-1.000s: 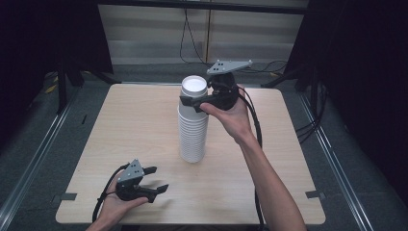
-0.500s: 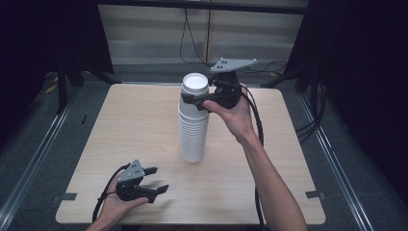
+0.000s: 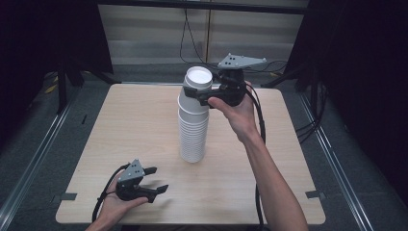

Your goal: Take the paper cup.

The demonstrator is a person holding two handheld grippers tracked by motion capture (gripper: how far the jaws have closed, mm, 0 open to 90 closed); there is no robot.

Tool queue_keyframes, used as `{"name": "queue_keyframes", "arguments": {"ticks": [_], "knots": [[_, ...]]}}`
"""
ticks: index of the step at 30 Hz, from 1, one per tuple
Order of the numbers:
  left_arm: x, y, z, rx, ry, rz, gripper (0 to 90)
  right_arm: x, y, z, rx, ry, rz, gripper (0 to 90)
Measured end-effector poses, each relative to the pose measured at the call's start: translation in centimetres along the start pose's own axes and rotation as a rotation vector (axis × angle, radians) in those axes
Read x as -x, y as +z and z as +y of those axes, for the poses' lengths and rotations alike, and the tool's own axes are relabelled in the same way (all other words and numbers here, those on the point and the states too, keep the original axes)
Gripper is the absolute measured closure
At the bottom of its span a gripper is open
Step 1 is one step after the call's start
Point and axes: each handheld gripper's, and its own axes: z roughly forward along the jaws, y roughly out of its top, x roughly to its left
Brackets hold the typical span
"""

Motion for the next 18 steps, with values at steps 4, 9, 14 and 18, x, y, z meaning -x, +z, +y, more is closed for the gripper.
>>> {"name": "queue_keyframes", "arguments": {"ticks": [4,9,14,18], "knots": [[0.0,0.1,0.0,-0.004,0.006,0.0,22.4,-0.1,-0.1,0.2,0.023,-0.023,-0.002,21.7],[0.1,0.2,0.0,-0.006,0.006,-0.002,22.4,-0.2,-0.4,0.6,0.046,-0.02,0.002,21.7],[0.1,0.2,0.0,-0.008,0.008,-0.004,22.4,-0.1,-0.8,0.8,0.086,-0.005,0.007,21.7],[0.1,0.2,0.0,-0.008,0.007,-0.005,22.4,0.0,-1.2,1.1,0.102,0.01,0.019,21.9]]}}
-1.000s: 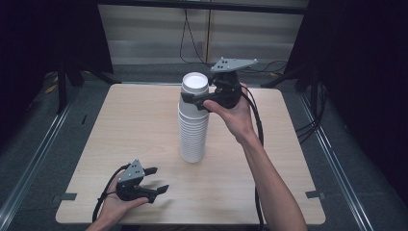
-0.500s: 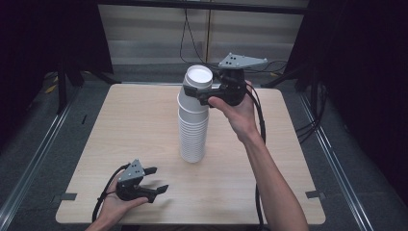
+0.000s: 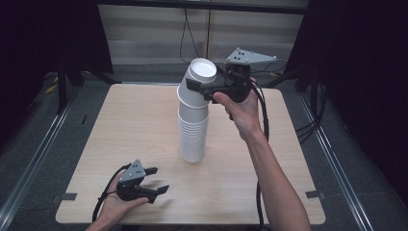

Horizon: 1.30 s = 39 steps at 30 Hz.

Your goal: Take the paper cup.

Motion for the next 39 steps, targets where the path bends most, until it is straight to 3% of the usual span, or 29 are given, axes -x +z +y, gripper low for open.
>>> {"name": "queue_keyframes", "arguments": {"ticks": [13,26,39], "knots": [[-0.1,0.0,0.0,-0.008,0.013,-0.002,22.2,-0.1,-1.0,0.4,0.069,0.022,0.008,22.1],[0.0,0.0,0.1,0.003,-0.015,-0.004,22.0,-0.1,-2.5,0.9,0.12,0.019,0.033,22.2],[-0.2,-0.4,0.1,0.028,-0.013,0.002,21.5,0.2,-4.7,0.8,0.133,0.015,-0.002,22.3]]}}
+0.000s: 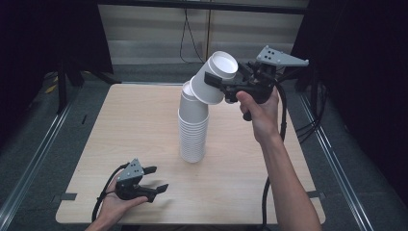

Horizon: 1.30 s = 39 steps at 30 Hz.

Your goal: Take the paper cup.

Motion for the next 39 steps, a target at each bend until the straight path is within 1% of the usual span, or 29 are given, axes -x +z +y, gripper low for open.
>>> {"name": "queue_keyframes", "arguments": {"ticks": [1,2,6,7,8,9,10,12,13,14,15,16,17,18,21,22,23,24,25,26,27,28,30,31,33,35,36,38,39], "knots": [[0.0,0.0,0.0,0.006,-0.002,-0.002,21.5,0.0,-0.4,-0.1,0.001,0.004,-0.003,22.2],[0.0,0.0,0.0,0.006,-0.002,-0.002,21.4,0.0,-0.4,-0.1,0.001,0.004,-0.003,22.2],[0.0,0.0,0.1,0.018,-0.001,-0.007,21.2,0.0,-1.3,-0.1,-0.003,-0.005,-0.015,22.2],[0.0,0.0,0.1,0.018,-0.001,-0.007,21.0,0.0,-1.3,-0.1,-0.003,-0.005,-0.015,22.2],[0.1,-0.1,0.1,0.022,0.002,-0.003,21.0,-0.1,-1.9,-0.1,0.002,-0.004,-0.019,22.3],[0.1,-0.1,0.1,0.022,0.002,-0.003,21.0,-0.1,-1.9,-0.1,0.002,-0.004,-0.019,22.3],[0.1,-0.1,0.1,0.025,0.003,-0.004,21.0,-0.1,-2.6,-0.1,0.007,-0.003,-0.026,22.2],[0.1,-0.1,0.1,0.025,0.012,-0.006,21.0,0.0,-3.2,-0.2,0.011,-0.003,-0.034,22.2],[0.1,-0.1,0.1,0.025,0.012,-0.006,21.0,0.0,-3.2,-0.2,0.011,-0.003,-0.034,22.2],[0.1,-0.1,0.2,0.026,0.011,-0.005,21.0,0.1,-3.5,-0.3,0.01,0.001,-0.04,22.3],[0.1,0.0,0.2,0.028,0.006,-0.008,21.0,0.1,-4.1,-0.7,0.003,0.002,-0.058,22.3],[0.1,0.0,0.2,0.029,0.007,-0.005,21.0,0.1,-4.1,-0.7,0.003,0.002,-0.058,22.3],[0.1,0.0,0.2,0.029,0.007,-0.004,21.0,0.1,-4.2,-0.8,-0.004,0.003,-0.068,22.4],[0.1,-0.1,0.2,0.03,0.008,-0.003,20.9,0.2,-4.6,-1.3,-0.019,0.008,-0.078,22.4],[0.1,-0.1,0.2,0.029,0.005,-0.006,20.9,0.2,-4.8,-1.7,-0.028,0.012,-0.081,22.4],[0.2,-0.2,0.3,0.036,0.007,-0.009,20.9,0.2,-5.0,-2.2,-0.038,0.012,-0.081,22.4],[0.1,-0.2,0.4,0.038,0.011,-0.003,21.0,0.2,-5.0,-2.4,-0.041,0.013,-0.08,22.4],[0.2,0.0,0.6,0.05,-0.001,-0.004,20.9,0.2,-5.0,-2.6,-0.044,0.014,-0.079,22.4],[0.2,0.0,0.6,0.05,-0.001,-0.004,20.9,0.1,-5.1,-2.9,-0.045,0.017,-0.076,22.4],[0.1,0.1,1.0,0.067,-0.044,-0.038,20.9,0.1,-5.1,-3.2,-0.046,0.021,-0.074,22.4],[0.1,0.1,1.0,0.067,-0.044,-0.038,20.9,0.1,-5.1,-3.2,-0.046,0.021,-0.074,22.4],[0.1,-0.1,1.6,0.085,-0.027,-0.02,20.8,0.1,-5.2,-4.0,-0.055,0.024,-0.074,22.5],[0.0,-0.2,1.9,0.092,-0.034,-0.024,20.6,0.0,-5.2,-4.3,-0.063,0.026,-0.077,22.4],[-0.1,-0.4,2.2,0.104,-0.039,-0.031,20.3,0.0,-5.3,-5.0,-0.077,0.032,-0.084,22.5],[-0.1,-0.3,2.3,0.102,-0.038,-0.032,20.1,0.0,-5.4,-5.3,-0.078,0.04,-0.086,22.5],[0.0,-0.3,2.8,0.102,-0.021,-0.036,20.0,0.1,-5.4,-6.1,-0.09,0.041,-0.094,22.5],[0.0,-0.3,2.8,0.102,-0.021,-0.036,20.0,0.1,-5.4,-6.1,-0.09,0.041,-0.094,22.5],[0.0,0.0,3.3,0.086,-0.002,-0.042,19.9,0.0,-5.4,-6.8,-0.103,0.05,-0.087,22.5],[0.0,0.0,3.3,0.086,-0.002,-0.042,19.8,0.0,-5.4,-6.8,-0.103,0.05,-0.087,22.5]]}}
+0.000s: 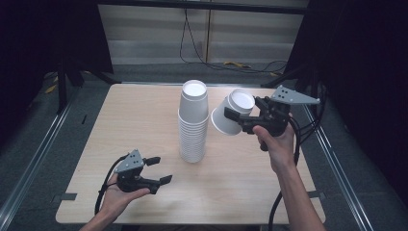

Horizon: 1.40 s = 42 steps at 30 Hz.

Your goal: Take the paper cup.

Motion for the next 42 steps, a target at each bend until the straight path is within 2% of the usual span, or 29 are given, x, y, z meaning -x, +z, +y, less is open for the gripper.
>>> {"name": "queue_keyframes", "arguments": {"ticks": [2,6,7,10,11,13,15,19,20,26,30,33,36,41,42], "knots": [[0.3,0.4,0.4,-0.017,0.025,-0.009,19.6,-0.2,-0.1,-0.7,-0.014,-0.006,0.011,22.4],[0.5,0.8,1.0,-0.012,0.039,-0.017,19.6,-0.5,0.1,-1.6,-0.038,-0.003,0.035,22.5],[0.5,1.0,1.3,-0.017,0.046,-0.02,19.6,-0.6,0.3,-2.2,-0.047,0.013,0.052,22.5],[0.7,1.5,2.1,0.0,0.051,-0.031,19.5,-0.8,0.5,-2.7,-0.06,0.011,0.057,22.5],[0.8,1.7,2.5,0.02,0.049,-0.032,19.5,-0.8,0.6,-2.9,-0.06,0.008,0.06,22.5],[1.2,2.0,3.5,0.022,0.07,-0.037,19.5,-1.0,0.8,-3.6,-0.07,0.011,0.068,22.5],[1.4,2.0,3.8,0.023,0.072,-0.039,19.5,-1.0,0.8,-3.8,-0.072,0.011,0.069,22.5],[2.5,2.4,4.8,0.048,0.103,-0.059,19.5,-1.2,1.2,-5.4,-0.086,0.028,0.095,22.4],[2.7,2.6,4.9,0.053,0.101,-0.068,19.5,-1.2,1.2,-5.4,-0.086,0.028,0.095,22.4],[2.9,3.2,4.8,0.08,0.074,-0.088,18.6,-1.6,1.9,-7.2,-0.105,0.055,0.13,22.4],[2.9,3.2,4.6,0.076,0.076,-0.088,18.0,-1.6,2.4,-7.9,-0.119,0.058,0.144,22.4],[2.8,3.2,4.3,0.093,0.064,-0.082,18.2,-1.8,3.0,-8.9,-0.138,0.061,0.167,22.4],[2.8,3.2,4.2,0.08,0.07,-0.076,18.1,-2.0,3.3,-9.4,-0.142,0.065,0.178,22.4],[3.0,3.3,4.0,0.093,0.079,-0.109,15.4,-2.8,3.7,-10.4,-0.142,0.052,0.213,22.4],[3.0,3.3,3.9,0.107,0.081,-0.114,15.7,-2.9,3.8,-10.5,-0.149,0.046,0.215,22.4]]}}
